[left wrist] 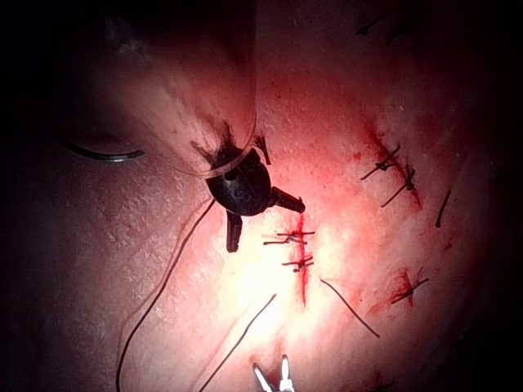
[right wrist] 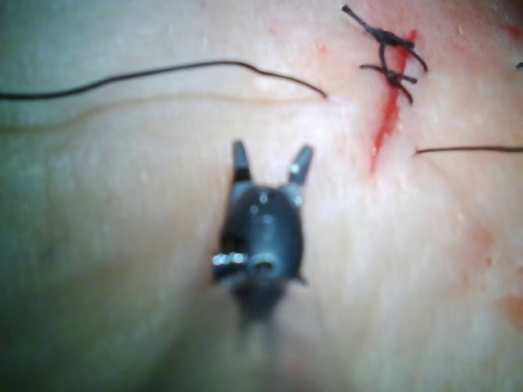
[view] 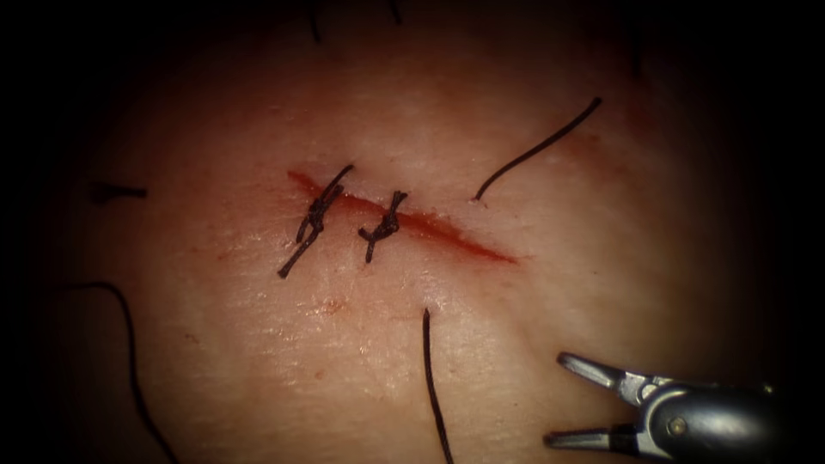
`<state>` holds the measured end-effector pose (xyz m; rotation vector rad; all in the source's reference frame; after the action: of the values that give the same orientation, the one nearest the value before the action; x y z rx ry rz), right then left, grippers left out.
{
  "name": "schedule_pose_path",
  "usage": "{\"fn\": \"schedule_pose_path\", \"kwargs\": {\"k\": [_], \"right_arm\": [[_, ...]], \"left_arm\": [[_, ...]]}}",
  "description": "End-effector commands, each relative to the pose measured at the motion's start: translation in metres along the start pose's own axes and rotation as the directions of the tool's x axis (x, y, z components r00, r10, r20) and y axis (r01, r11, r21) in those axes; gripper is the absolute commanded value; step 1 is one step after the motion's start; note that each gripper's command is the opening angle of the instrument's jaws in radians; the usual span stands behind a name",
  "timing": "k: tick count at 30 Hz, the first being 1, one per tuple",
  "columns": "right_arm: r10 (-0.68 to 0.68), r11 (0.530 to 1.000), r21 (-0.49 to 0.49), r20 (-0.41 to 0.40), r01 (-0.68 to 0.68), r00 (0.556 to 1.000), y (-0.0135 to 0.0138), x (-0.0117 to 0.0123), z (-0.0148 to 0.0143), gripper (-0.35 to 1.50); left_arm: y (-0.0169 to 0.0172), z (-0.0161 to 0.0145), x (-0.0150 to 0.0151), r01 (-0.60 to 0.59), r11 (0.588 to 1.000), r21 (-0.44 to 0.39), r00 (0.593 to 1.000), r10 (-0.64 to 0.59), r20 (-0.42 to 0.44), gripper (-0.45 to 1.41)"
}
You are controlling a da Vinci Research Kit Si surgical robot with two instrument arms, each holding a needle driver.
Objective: Wound Closure
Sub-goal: Grab the long end of the thread using the left gripper
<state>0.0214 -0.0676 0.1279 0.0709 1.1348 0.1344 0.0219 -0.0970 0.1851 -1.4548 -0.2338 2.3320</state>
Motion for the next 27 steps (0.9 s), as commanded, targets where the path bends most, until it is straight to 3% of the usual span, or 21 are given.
{"fn": "schedule_pose_path", "kwargs": {"k": [1, 4, 14, 17, 22, 27], "right_arm": [[0.000, 1.000, 0.001, -0.004, 0.000, 1.000, -0.0001, -0.0004, 0.0010, 1.48], [0.001, 1.000, -0.002, -0.006, -0.001, 1.000, 0.0002, -0.0006, 0.0009, 1.48], [0.014, 1.000, -0.014, -0.007, -0.014, 1.000, 0.0008, -0.0010, 0.0004, 1.48], [0.017, 1.000, -0.018, -0.011, -0.017, 1.000, 0.0010, -0.0010, 0.0003, 1.48], [0.023, 0.999, -0.032, -0.018, -0.024, 1.000, 0.0018, -0.0013, 0.0000, 1.46], [0.028, 0.999, -0.046, -0.015, -0.029, 0.999, 0.0020, -0.0015, -0.0006, 1.46]], "left_arm": [[0.0008, 0.0016, -0.0001, -0.019, 1.000, -0.006, 0.999, 0.019, -0.035, 0.94], [0.0018, 0.0051, 0.0013, -0.027, 0.999, -0.027, 0.995, 0.024, -0.094, 0.86], [0.0049, 0.0184, 0.0044, -0.043, 0.995, -0.089, 0.978, 0.024, -0.205, 0.89], [0.0051, 0.0222, 0.0049, -0.120, 0.990, -0.079, 0.968, 0.099, -0.231, 0.87], [0.0067, 0.0278, 0.0033, -0.262, 0.954, -0.147, 0.957, 0.237, -0.169, 0.81], [0.0097, 0.0320, -0.0006, -0.402, 0.877, -0.264, 0.916, 0.382, -0.126, 0.81]]}}
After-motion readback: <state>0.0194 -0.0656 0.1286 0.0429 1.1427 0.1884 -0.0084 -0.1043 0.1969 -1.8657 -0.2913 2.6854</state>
